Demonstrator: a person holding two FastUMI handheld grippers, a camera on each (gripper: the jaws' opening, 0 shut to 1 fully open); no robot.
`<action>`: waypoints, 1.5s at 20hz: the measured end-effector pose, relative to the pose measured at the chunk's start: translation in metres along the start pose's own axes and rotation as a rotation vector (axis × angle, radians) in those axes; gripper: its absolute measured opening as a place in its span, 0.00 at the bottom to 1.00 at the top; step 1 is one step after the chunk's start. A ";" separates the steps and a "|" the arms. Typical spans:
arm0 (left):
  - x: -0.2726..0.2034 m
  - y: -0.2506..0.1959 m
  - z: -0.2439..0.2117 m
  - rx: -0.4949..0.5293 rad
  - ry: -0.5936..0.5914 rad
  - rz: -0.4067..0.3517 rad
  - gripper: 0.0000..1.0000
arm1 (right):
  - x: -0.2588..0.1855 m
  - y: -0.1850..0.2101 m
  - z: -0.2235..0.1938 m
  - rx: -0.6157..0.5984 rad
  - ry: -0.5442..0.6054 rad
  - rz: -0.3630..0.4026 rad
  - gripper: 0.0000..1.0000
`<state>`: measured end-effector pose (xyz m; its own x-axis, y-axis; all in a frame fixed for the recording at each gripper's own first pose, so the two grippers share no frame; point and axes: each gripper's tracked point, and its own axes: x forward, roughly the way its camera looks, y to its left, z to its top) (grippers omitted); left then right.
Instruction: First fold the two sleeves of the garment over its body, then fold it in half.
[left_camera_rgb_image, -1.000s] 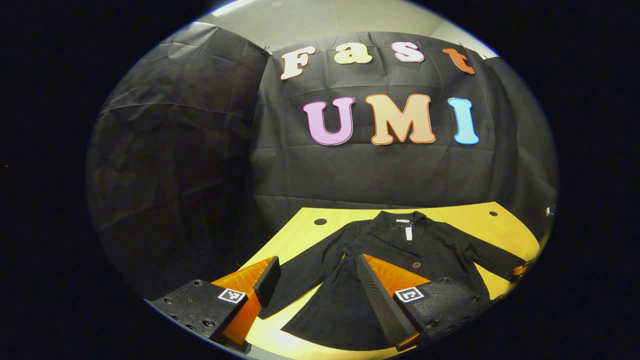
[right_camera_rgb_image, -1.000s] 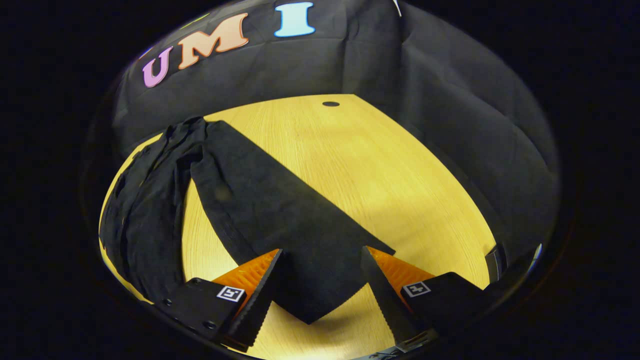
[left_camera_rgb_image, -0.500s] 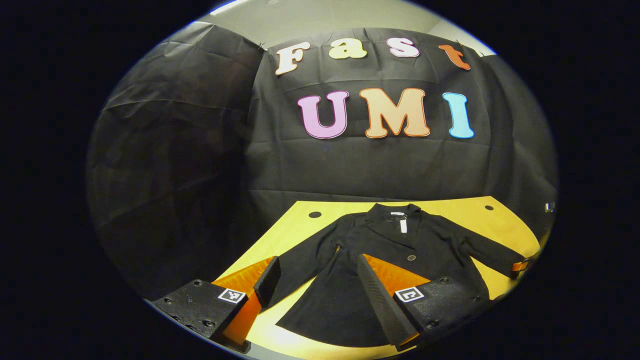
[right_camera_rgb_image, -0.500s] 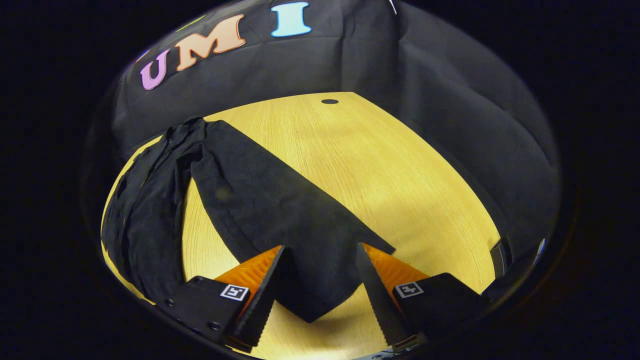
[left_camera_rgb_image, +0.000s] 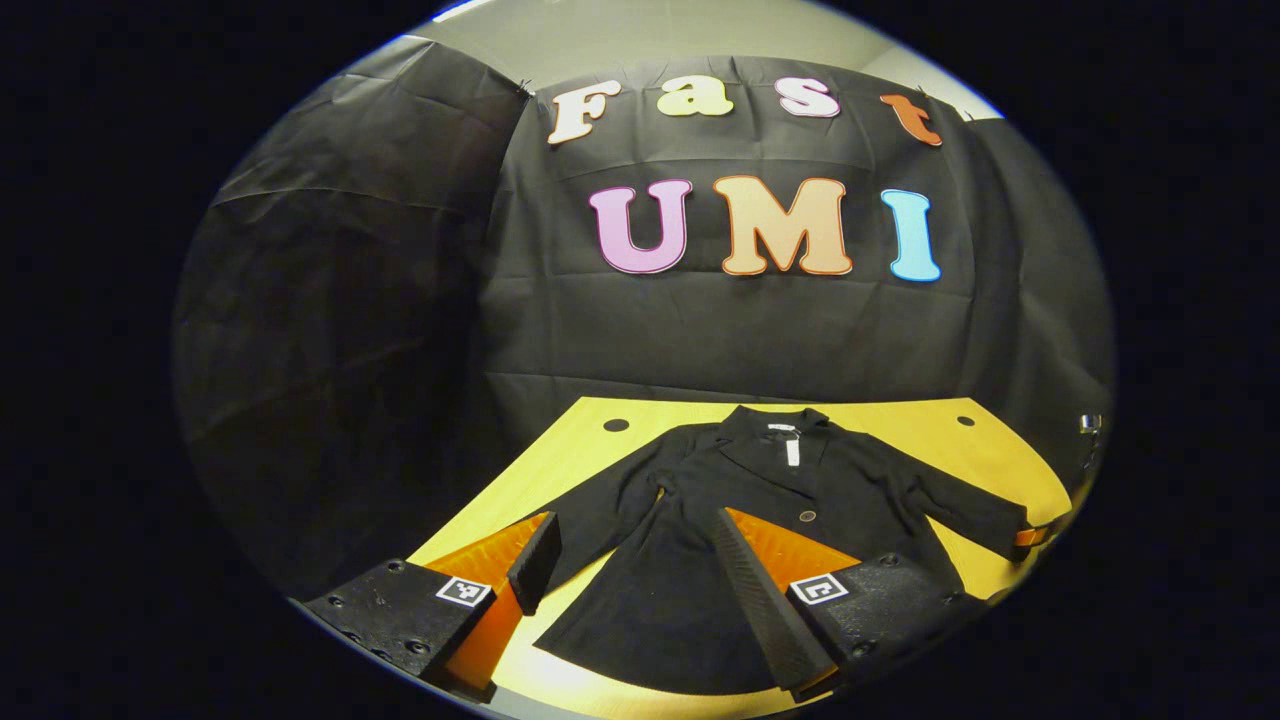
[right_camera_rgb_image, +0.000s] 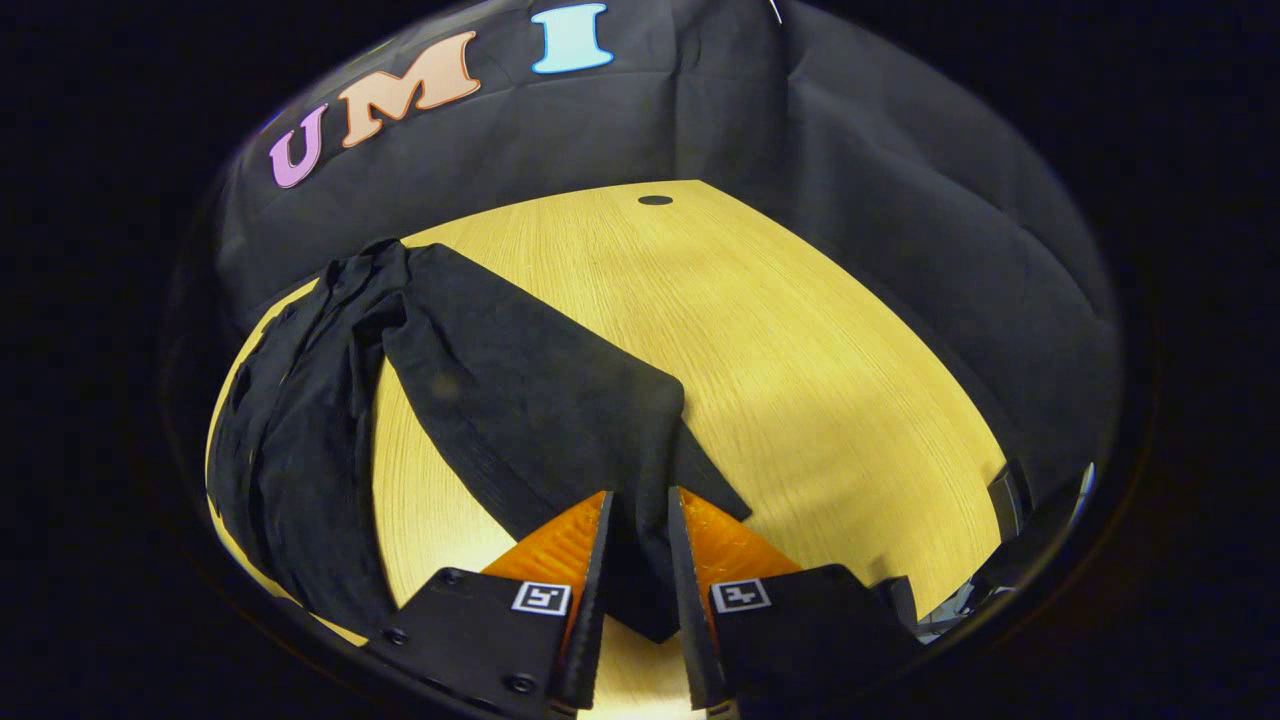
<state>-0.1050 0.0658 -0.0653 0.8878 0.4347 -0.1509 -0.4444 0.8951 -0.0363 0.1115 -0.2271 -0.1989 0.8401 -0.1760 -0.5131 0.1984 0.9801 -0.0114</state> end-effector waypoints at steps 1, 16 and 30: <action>0.000 0.001 -0.001 -0.002 0.003 -0.001 0.93 | 0.000 0.002 -0.001 0.006 0.003 0.005 0.35; 0.008 0.021 -0.013 -0.013 0.036 -0.020 0.93 | 0.000 0.019 0.004 0.066 0.039 0.026 0.02; 0.032 0.045 -0.016 -0.014 0.048 -0.135 0.92 | -0.038 0.135 0.196 0.024 -0.256 0.124 0.02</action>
<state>-0.0986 0.1186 -0.0871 0.9330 0.3052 -0.1906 -0.3235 0.9434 -0.0728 0.2055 -0.1057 -0.0127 0.9582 -0.0754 -0.2761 0.0954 0.9936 0.0597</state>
